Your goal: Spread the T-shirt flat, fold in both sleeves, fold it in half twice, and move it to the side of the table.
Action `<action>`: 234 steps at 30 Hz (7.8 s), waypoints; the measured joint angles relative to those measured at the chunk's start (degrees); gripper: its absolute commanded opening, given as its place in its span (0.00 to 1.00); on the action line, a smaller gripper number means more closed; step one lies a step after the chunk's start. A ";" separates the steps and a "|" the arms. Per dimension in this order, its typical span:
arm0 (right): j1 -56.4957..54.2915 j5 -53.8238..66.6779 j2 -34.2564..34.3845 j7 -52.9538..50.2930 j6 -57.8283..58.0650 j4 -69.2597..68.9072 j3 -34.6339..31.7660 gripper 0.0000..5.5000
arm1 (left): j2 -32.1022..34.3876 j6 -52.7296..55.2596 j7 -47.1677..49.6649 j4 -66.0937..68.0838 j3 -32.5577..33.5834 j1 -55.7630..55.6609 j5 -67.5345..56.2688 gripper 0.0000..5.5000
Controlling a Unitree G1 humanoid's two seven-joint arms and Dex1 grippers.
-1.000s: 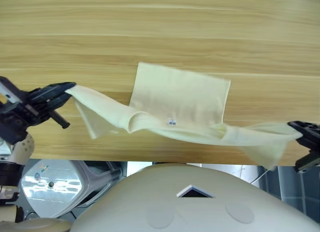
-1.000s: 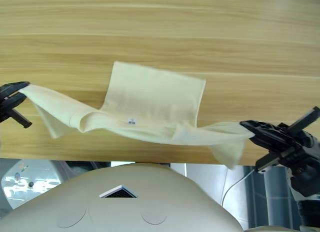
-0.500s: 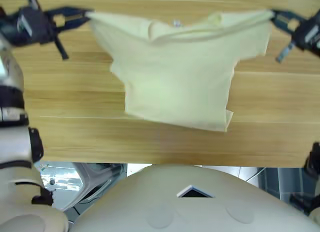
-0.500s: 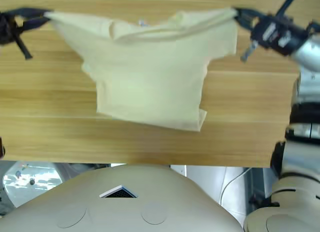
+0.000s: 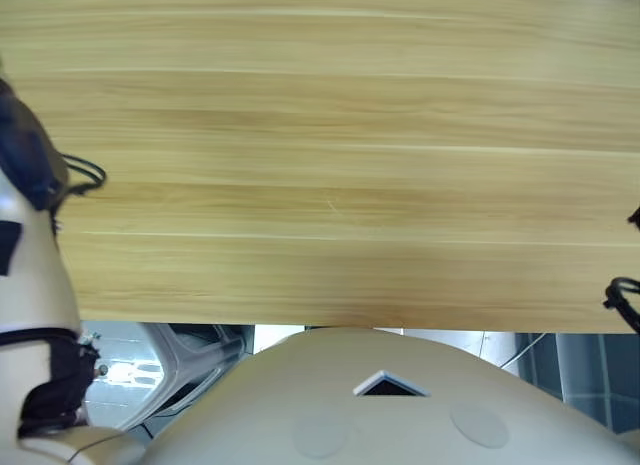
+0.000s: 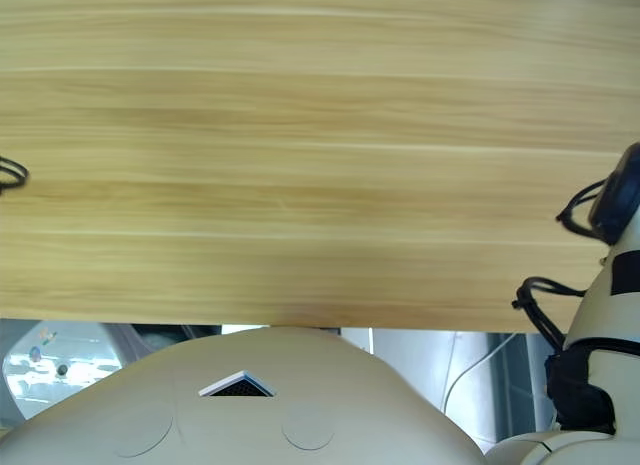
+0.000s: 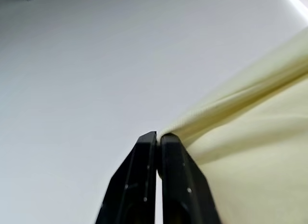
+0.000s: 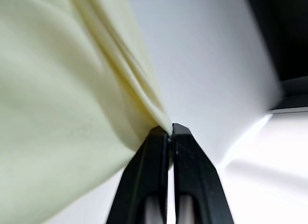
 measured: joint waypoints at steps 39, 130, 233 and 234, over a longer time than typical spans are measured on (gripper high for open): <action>63.92 39.04 -6.50 79.09 -7.82 -38.95 9.68 0.00 | 6.72 -5.62 -58.92 -52.42 -5.06 66.14 -11.80 0.00; 16.42 -11.32 26.17 0.85 19.58 13.59 20.23 0.00 | 0.28 -7.71 -45.02 -47.93 -11.62 60.68 -12.73 0.00; 69.46 33.82 2.56 51.64 -9.77 -47.11 3.72 0.00 | 18.42 -15.84 -7.58 -39.39 -19.93 59.59 29.35 0.00; 69.45 33.81 2.59 51.65 -9.77 -47.03 3.72 0.00 | 18.82 -15.85 -7.57 -39.68 -19.22 59.58 29.30 0.00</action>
